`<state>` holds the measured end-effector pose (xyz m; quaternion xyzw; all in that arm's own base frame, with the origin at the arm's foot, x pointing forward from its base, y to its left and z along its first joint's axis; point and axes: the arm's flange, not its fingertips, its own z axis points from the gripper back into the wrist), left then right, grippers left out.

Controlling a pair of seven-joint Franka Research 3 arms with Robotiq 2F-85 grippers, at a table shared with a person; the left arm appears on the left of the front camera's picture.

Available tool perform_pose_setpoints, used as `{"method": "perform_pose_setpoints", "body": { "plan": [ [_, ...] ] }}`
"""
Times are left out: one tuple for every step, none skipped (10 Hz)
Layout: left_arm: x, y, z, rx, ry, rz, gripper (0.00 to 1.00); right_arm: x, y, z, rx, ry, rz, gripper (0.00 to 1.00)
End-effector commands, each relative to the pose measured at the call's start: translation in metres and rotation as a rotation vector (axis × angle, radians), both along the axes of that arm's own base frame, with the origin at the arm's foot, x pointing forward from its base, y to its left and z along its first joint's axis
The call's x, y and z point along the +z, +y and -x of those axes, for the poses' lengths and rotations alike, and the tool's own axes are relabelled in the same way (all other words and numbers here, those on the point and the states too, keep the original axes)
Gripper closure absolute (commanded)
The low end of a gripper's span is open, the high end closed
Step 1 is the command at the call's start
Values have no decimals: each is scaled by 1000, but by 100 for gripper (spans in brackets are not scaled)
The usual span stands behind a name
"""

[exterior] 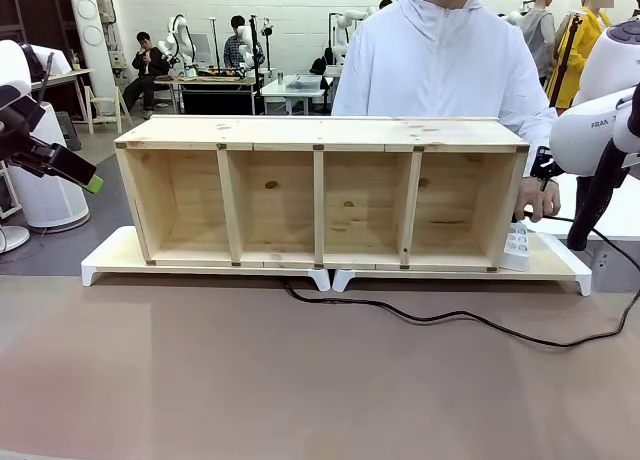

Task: Perform cable management.
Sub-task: Release the Power Cable when the human grasps it.

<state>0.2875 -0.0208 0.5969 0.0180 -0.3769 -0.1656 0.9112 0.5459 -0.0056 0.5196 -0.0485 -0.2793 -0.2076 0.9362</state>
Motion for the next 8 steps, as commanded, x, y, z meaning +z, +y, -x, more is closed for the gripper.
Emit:
{"method": "perform_pose_setpoints", "body": {
  "plan": [
    [0,0,-3,2,-11,-2,0,0,0,0,-5,2,-2,11],
    [0,0,-3,2,-11,-2,0,0,0,0,-5,2,-2,11],
    [0,0,-3,2,-11,-2,0,0,0,0,-5,2,-2,11],
    [0,0,-3,2,-11,-2,0,0,0,0,-5,2,-2,11],
    [0,0,-3,2,-11,-2,0,0,0,0,-5,2,-2,11],
    [0,0,-3,2,-11,-2,0,0,0,0,-5,2,-2,11],
    [0,0,-3,2,-11,-2,0,0,0,0,-5,2,-2,11],
    [0,0,-3,2,-11,-2,0,0,0,0,-5,2,-2,11]
  ]
}}
